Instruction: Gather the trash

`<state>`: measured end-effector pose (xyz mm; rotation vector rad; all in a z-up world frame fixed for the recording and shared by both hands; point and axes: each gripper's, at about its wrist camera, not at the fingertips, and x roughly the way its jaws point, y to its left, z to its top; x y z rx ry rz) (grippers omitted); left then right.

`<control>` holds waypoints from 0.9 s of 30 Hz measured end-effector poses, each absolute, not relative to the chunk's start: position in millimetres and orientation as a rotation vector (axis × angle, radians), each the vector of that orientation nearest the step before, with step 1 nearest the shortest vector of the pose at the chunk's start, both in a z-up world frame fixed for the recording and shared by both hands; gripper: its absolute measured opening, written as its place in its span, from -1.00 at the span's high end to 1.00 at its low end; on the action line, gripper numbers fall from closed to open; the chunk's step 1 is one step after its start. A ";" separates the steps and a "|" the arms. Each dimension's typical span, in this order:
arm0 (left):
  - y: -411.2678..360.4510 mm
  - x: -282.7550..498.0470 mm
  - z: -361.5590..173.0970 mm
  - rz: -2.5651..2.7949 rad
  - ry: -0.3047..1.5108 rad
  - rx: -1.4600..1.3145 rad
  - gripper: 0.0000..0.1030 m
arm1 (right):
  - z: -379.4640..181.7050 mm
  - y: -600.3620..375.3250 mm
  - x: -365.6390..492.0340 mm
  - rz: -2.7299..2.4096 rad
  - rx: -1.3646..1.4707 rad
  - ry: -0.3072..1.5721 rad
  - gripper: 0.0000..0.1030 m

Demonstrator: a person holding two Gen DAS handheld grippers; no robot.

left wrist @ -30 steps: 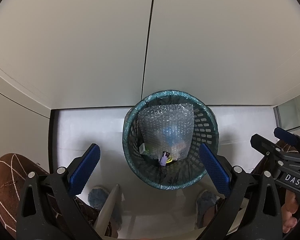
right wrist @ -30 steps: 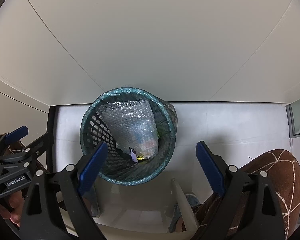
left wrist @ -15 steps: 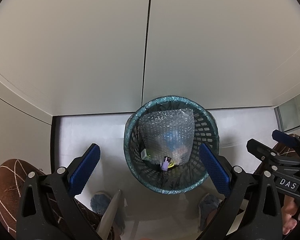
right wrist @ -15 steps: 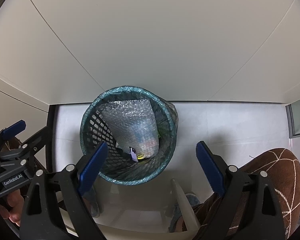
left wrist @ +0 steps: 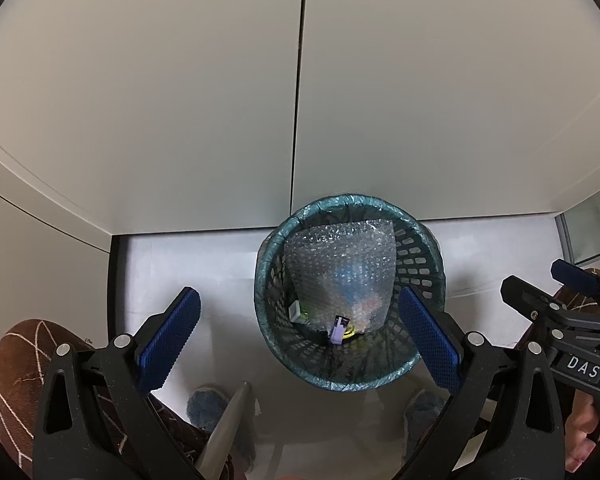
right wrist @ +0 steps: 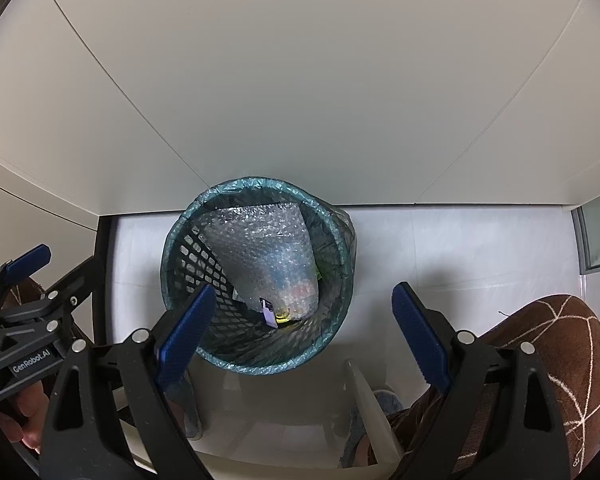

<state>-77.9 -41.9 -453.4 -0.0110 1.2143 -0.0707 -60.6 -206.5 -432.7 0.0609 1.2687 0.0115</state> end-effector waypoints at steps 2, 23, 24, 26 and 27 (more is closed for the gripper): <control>-42.4 -77.0 -454.8 -0.069 1.221 -0.006 -0.88 | -433.0 -206.0 -60.2 0.010 0.065 1.268 -0.67; -35.5 -72.8 -461.6 -0.016 1.244 -0.019 -0.88 | -433.1 -205.4 -58.7 0.010 0.082 1.276 -0.67; -36.0 -72.7 -461.9 -0.017 1.245 -0.016 -0.88 | -433.2 -205.1 -58.5 0.010 0.082 1.277 -0.66; -37.0 -72.8 -461.9 -0.016 1.240 -0.008 -0.88 | -433.9 -205.5 -58.5 0.011 0.082 1.276 -0.66; -38.0 -72.9 -461.5 -0.016 1.236 -0.008 -0.88 | -434.3 -205.4 -58.6 0.011 0.083 1.277 -0.66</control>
